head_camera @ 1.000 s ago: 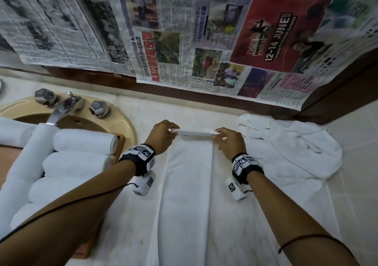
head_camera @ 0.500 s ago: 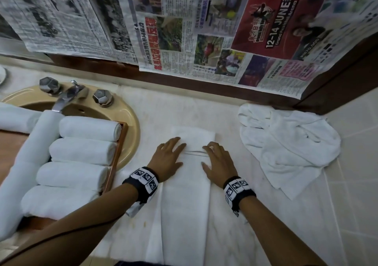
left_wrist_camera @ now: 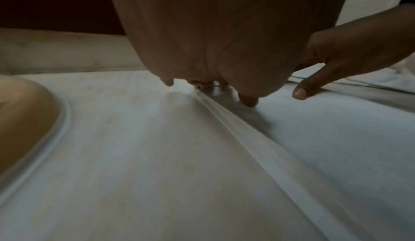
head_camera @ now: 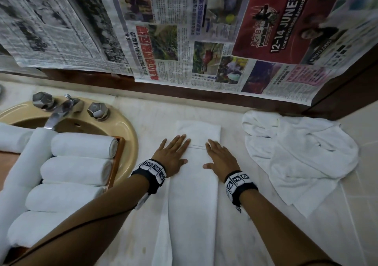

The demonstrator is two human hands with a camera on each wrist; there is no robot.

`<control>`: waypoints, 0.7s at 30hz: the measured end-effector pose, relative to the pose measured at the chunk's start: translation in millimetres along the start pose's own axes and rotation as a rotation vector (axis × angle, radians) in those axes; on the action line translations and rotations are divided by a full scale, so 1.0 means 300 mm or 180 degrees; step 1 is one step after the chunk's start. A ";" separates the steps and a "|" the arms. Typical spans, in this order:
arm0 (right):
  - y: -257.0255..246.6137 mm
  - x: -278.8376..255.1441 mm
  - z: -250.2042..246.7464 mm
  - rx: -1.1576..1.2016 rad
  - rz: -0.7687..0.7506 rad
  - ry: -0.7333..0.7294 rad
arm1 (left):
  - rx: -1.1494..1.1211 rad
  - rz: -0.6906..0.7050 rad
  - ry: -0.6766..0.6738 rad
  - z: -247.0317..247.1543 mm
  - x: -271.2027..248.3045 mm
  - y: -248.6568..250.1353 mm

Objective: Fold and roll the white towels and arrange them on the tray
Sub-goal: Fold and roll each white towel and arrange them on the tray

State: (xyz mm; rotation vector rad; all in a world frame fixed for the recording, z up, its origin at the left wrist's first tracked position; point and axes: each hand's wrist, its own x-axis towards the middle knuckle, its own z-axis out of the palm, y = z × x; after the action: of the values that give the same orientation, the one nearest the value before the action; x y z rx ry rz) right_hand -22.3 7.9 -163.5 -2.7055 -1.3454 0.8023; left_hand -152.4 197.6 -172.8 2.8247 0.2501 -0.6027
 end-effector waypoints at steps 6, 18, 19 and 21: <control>0.041 0.167 -0.113 -0.0213 0.0075 -0.0226 | 0.0031 -0.0121 -0.0113 -0.095 0.150 -0.033; 0.021 0.218 -0.152 -0.0183 0.0082 0.0465 | -0.0344 -0.0289 -0.0008 -0.183 0.258 -0.039; 0.009 0.187 -0.126 -0.0158 0.0040 0.0635 | -0.0422 -0.0310 0.0214 -0.167 0.240 -0.019; -0.011 0.127 -0.068 -0.0095 -0.0042 0.0854 | -0.0521 -0.0289 0.0633 -0.113 0.195 0.028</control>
State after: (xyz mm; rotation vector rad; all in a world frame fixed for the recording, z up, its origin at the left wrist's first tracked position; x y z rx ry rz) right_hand 3.6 42.8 -161.7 -2.7012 -1.3211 0.4012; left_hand -84.9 205.4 -165.6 2.7251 0.4445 -0.3024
